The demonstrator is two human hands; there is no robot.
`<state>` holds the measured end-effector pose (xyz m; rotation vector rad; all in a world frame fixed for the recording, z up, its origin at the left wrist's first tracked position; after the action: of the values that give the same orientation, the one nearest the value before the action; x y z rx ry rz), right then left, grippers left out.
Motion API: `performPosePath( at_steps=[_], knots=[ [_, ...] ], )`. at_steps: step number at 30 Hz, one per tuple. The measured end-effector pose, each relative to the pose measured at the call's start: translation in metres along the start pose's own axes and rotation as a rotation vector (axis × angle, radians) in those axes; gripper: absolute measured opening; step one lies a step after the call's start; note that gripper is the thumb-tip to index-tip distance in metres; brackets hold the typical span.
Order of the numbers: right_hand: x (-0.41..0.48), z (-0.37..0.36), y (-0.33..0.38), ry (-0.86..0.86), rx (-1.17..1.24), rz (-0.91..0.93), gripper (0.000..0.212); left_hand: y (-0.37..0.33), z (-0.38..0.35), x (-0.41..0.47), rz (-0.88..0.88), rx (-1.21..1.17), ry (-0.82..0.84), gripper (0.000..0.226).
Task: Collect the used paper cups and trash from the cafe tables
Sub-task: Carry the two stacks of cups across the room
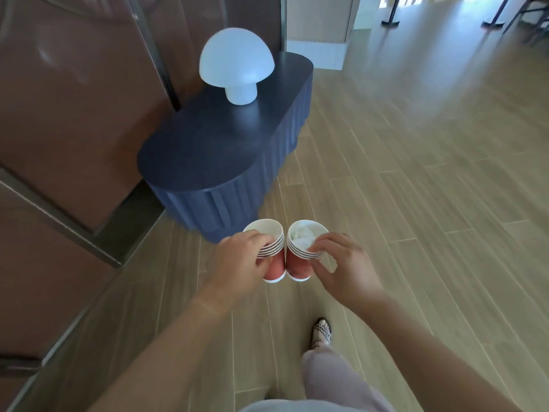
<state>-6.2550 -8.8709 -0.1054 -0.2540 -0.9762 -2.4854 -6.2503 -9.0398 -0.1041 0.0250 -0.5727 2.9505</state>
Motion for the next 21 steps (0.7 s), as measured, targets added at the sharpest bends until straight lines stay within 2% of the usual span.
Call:
performPosePath(
  at_steps=[6,14,21],
  knots=[
    [0.104,0.002,-0.072,0.0,-0.012,-0.017,0.022,0.013,-0.007,0.126,-0.007,-0.01,-0.01,0.034],
    [0.23,0.04,-0.172,-0.008,-0.04,-0.032,0.025,-0.009,-0.01,0.298,-0.05,-0.082,-0.049,0.033],
    [0.329,0.021,-0.206,0.037,-0.008,0.017,0.025,0.025,-0.006,0.378,0.01,-0.075,-0.084,0.035]
  ],
)
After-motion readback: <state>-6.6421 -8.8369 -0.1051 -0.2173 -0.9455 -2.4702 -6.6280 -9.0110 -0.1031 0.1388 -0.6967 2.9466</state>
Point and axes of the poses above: each hand's wrist, its own x-axis towards the middle knuckle, its own z-axis out of the back of the hand, y = z × x, the point moved 9 cm from there along x, towards the middle knuckle, and after that the axes turned 5 degrees about y, right-handed, at the moved point
